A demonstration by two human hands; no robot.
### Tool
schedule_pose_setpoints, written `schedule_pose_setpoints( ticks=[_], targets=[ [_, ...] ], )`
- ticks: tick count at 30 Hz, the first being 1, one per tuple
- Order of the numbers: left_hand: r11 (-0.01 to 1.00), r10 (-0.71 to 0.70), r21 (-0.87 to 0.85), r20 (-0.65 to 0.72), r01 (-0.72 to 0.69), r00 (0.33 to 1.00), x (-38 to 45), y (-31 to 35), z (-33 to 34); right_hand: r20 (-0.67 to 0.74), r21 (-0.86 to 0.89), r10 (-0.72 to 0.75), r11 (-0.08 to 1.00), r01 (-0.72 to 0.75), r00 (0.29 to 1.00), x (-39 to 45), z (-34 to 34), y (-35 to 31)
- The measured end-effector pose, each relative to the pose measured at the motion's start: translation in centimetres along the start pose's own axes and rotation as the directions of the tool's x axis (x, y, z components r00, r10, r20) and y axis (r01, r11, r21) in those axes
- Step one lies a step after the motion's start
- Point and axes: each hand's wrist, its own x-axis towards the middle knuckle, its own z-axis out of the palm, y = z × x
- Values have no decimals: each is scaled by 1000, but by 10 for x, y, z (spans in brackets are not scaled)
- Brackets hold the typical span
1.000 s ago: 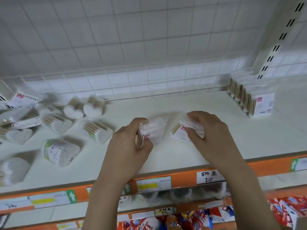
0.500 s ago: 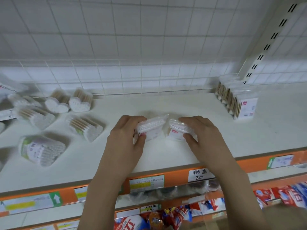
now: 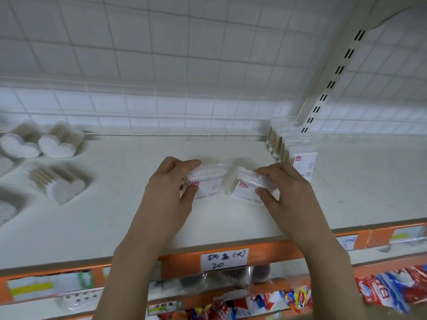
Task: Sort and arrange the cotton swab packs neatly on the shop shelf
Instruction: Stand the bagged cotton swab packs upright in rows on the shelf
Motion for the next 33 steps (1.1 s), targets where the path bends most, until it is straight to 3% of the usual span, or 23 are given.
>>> schedule_pose_setpoints(
  ticks=[13, 22, 33],
  targets=[
    [997, -67, 49, 46, 65, 997, 13, 83, 128, 82, -73, -55, 995, 61, 995, 13, -63, 147],
    [961, -186, 203, -27, 187, 982, 14, 88, 132, 113, 24, -124, 992, 122, 986, 51, -45, 180],
    [984, -108, 148, 61, 98, 992, 31, 118, 166, 114, 51, -109, 993, 104, 987, 56, -51, 200]
  ],
)
